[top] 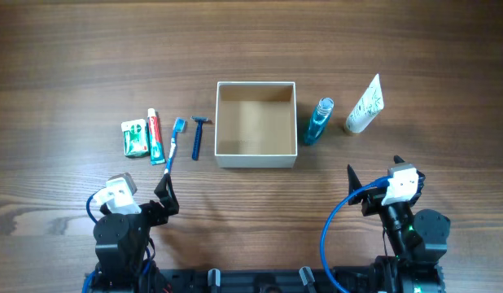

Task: Pack container
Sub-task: 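Move the right gripper toward the blue mouthwash bottle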

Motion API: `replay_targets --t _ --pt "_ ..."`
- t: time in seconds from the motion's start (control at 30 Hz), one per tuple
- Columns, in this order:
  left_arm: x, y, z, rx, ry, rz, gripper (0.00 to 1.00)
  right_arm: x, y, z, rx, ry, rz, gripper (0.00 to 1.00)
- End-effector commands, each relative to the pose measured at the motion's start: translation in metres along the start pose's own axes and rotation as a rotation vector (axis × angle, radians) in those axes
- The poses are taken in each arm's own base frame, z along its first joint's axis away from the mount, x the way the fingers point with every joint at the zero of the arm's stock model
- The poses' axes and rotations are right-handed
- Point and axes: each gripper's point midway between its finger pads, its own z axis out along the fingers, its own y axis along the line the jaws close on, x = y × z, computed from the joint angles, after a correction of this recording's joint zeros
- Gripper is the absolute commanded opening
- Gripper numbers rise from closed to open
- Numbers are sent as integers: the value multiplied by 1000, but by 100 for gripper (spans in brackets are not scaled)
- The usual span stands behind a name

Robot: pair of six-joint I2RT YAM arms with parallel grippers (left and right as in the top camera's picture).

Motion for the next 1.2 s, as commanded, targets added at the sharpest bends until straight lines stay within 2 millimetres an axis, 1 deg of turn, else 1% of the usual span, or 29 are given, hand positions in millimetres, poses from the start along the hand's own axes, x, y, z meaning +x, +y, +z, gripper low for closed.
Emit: replay_targets --t 0.0,0.53,0.57,0.6,0.63,0.7,0.77,0.83,0.87,0.93,0.97,1.0,1.07,1.17 --pt "6 -2 2 18 16 22 100 -1 3 0 -16 -9 -15 100" --pt "6 -2 2 18 17 22 100 -1 3 0 -16 -9 -15 100" --pt "6 -2 2 18 17 22 100 -1 3 0 -16 -11 -15 100" --pt "6 -2 2 18 17 22 100 -9 4 0 -19 -42 -12 100" --pt "6 -2 2 18 17 22 100 -16 12 -1 -72 -72 39 100" --pt "6 -2 2 18 17 22 100 -22 31 -4 -192 -84 183 100" --pt "6 -2 2 18 17 22 100 -25 42 -7 -265 -73 318 100" --pt "6 -2 2 18 17 22 100 -29 53 -11 -334 -74 349 100" --pt "6 -2 2 18 17 22 100 -36 56 -15 -359 -88 341 100" --pt "6 -2 2 18 17 22 100 -57 54 -22 -350 -126 339 100" --pt "6 -2 2 18 17 22 100 -71 51 -27 -334 -148 332 100" --pt "6 -2 2 18 17 22 100 -90 46 -32 -312 -164 329 100" --pt "6 -2 2 18 17 22 100 -117 40 -37 -282 -111 351 100" --pt "6 -2 2 18 17 22 100 -144 34 -30 -266 35 351 100"
